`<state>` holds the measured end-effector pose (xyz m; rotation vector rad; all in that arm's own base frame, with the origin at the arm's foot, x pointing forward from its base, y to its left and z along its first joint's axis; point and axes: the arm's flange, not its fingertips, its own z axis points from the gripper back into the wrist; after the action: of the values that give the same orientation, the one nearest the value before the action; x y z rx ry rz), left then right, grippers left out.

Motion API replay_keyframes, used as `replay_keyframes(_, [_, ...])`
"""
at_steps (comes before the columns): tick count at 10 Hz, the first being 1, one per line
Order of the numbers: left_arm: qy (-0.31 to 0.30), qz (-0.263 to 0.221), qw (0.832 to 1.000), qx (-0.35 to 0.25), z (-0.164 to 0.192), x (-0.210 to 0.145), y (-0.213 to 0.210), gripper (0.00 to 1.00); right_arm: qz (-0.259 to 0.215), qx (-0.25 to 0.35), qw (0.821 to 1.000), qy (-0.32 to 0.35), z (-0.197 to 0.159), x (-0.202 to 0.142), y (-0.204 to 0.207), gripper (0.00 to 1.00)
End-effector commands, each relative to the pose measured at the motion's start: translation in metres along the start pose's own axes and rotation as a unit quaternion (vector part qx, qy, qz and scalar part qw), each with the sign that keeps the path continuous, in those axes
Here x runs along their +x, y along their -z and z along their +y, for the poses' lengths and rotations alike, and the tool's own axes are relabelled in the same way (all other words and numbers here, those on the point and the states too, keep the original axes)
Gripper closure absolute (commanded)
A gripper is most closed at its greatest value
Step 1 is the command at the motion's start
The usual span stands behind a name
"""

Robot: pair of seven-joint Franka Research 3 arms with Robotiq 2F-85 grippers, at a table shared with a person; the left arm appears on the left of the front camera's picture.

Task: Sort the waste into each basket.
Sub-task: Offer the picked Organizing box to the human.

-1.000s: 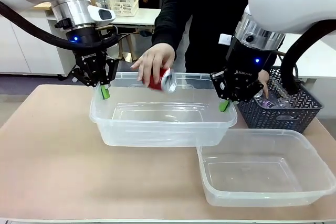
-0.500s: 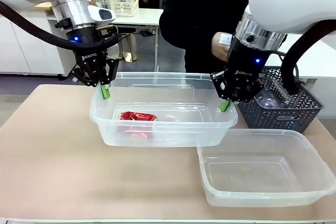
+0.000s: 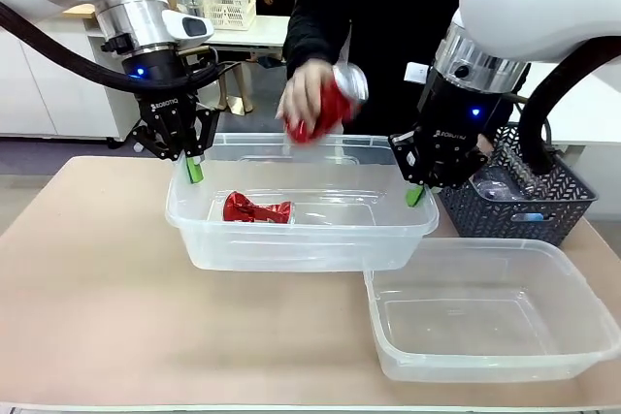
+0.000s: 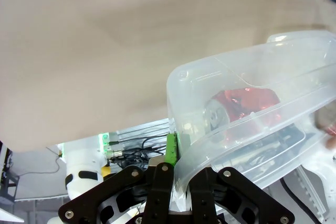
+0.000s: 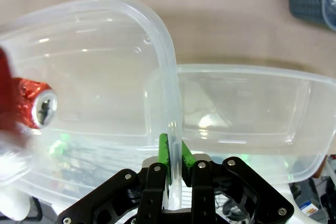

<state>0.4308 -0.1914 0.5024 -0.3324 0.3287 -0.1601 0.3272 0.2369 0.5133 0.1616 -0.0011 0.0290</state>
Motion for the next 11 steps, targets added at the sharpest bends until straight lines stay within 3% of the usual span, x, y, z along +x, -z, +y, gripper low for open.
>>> replay_keyframes(1, [0.003,0.002,1.000,-0.010,-0.0043,-0.0039,-0.0041,0.96,0.003,0.001,1.000,0.002,-0.0019,0.0022,0.0002,0.95])
replay_keyframes(11, [0.003,0.002,1.000,-0.010,-0.0043,-0.0039,-0.0041,0.96,0.003,0.001,1.000,0.002,-0.0019,0.0022,0.0002,0.95])
